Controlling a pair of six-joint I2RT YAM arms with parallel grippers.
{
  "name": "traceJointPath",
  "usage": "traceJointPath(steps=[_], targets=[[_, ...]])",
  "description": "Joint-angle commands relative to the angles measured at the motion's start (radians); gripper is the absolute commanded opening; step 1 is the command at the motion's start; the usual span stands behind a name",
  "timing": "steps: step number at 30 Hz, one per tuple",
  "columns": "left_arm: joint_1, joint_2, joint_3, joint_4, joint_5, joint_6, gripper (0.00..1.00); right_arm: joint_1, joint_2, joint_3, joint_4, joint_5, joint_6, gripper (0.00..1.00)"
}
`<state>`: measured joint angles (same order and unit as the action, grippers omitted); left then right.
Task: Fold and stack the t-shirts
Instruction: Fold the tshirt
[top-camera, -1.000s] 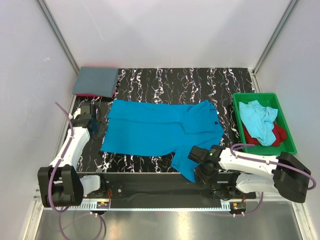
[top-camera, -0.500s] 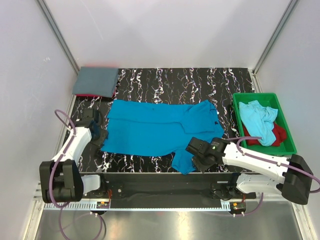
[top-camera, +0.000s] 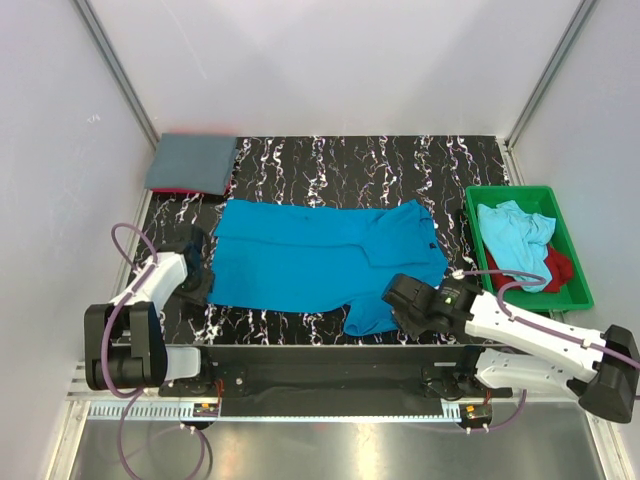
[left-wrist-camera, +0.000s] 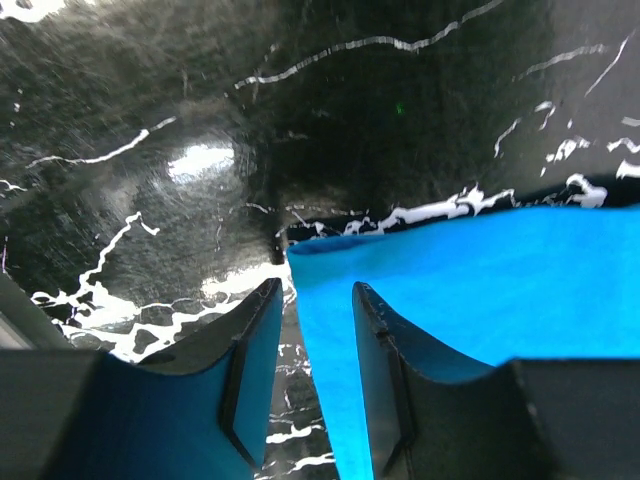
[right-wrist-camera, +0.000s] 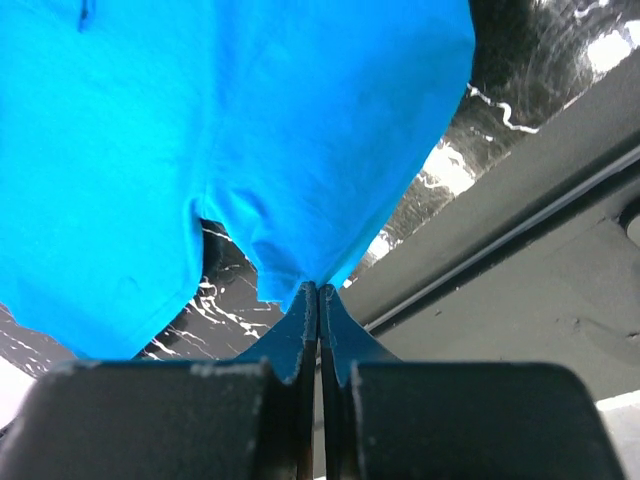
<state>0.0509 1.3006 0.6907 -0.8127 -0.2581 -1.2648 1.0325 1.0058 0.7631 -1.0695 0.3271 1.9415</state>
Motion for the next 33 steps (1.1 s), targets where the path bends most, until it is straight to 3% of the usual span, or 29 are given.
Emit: traceJointPath(steps=[1,10,11,14,19,26,33], targets=[[-0.008,0.008,0.000,0.014,-0.066,-0.045,0.39,0.006,-0.025,0.019,-0.052,0.098,-0.001,0.00],[-0.036,0.026,-0.037,0.040,-0.069,-0.094,0.34,0.008,-0.076,0.013,-0.081,0.133,0.034,0.00],[-0.037,0.026,-0.040,0.041,-0.070,-0.096,0.32,0.006,-0.081,0.013,-0.086,0.135,0.036,0.00],[-0.042,0.006,-0.042,0.041,-0.073,-0.105,0.02,0.006,-0.079,0.022,-0.101,0.162,0.045,0.00],[-0.043,-0.020,0.028,0.041,-0.085,-0.097,0.00,0.005,-0.061,0.077,-0.130,0.321,-0.012,0.00],[-0.043,0.083,0.161,0.040,-0.081,-0.087,0.00,-0.003,0.014,0.201,-0.092,0.547,-0.261,0.00],[-0.045,0.183,0.277,0.038,-0.067,-0.084,0.00,-0.045,0.021,0.255,0.107,0.667,-0.730,0.00]])
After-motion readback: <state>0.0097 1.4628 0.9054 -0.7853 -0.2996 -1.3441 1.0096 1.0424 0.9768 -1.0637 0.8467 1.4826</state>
